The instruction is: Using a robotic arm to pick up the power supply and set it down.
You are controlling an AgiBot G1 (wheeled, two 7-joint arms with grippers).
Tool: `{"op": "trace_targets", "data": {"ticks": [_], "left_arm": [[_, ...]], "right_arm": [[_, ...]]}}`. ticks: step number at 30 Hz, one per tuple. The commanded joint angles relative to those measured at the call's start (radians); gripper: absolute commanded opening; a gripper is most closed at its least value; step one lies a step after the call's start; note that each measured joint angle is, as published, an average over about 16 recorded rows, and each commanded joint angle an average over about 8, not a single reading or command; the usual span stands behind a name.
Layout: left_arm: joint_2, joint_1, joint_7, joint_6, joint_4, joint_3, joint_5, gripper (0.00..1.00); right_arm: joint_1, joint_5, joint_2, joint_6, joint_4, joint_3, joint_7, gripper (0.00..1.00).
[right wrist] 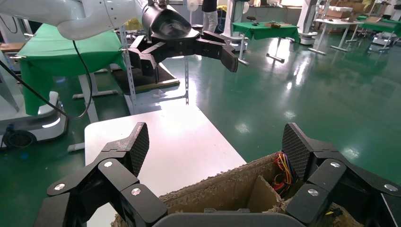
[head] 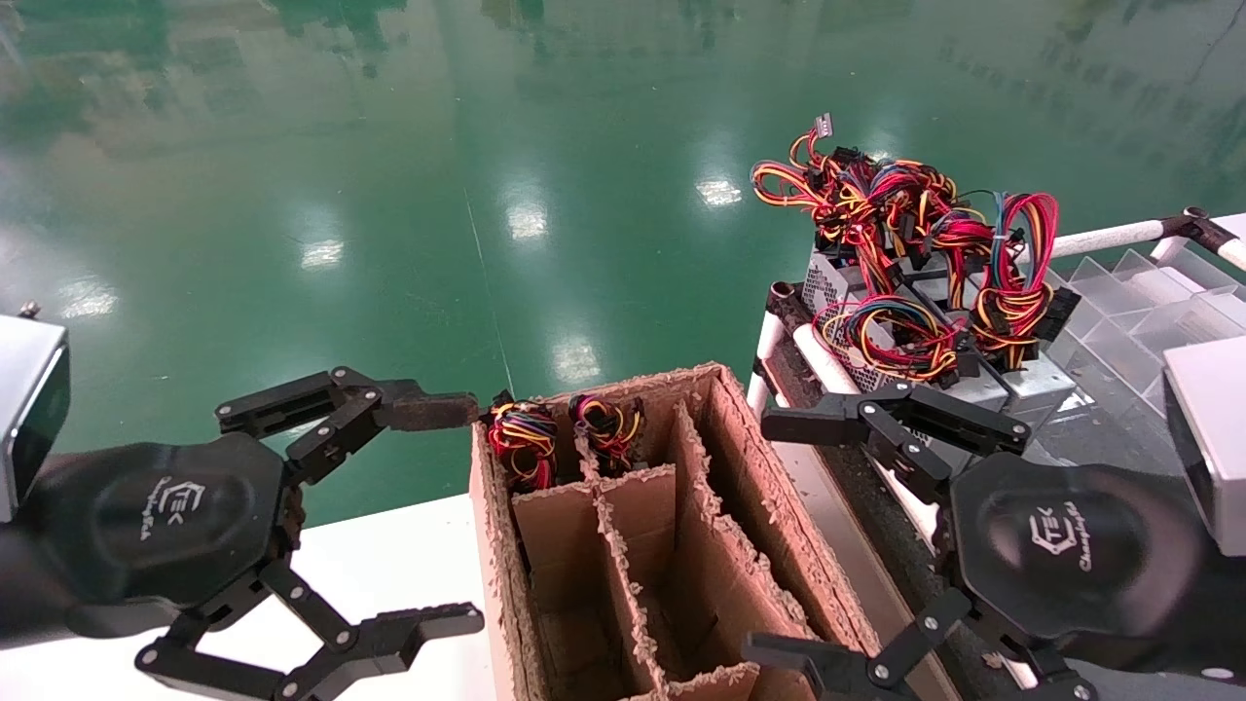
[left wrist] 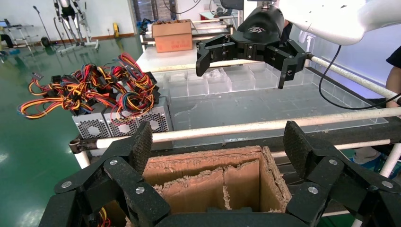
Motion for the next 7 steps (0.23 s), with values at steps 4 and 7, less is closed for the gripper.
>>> {"op": "trace_targets", "data": {"ticks": [4,7], "left_arm": [[0.000,0.000,0.000,0.000,0.000,0.000,0.000,1.00],[0.000,0.000,0.000,0.000,0.000,0.000,0.000,1.00]], "right_arm": [[0.002,-0.001,0.000,0.000,-0.003,0.000,0.000,1.00],[0.002,-0.001,0.000,0.000,-0.004,-0.001,-0.001,1.00]]}}
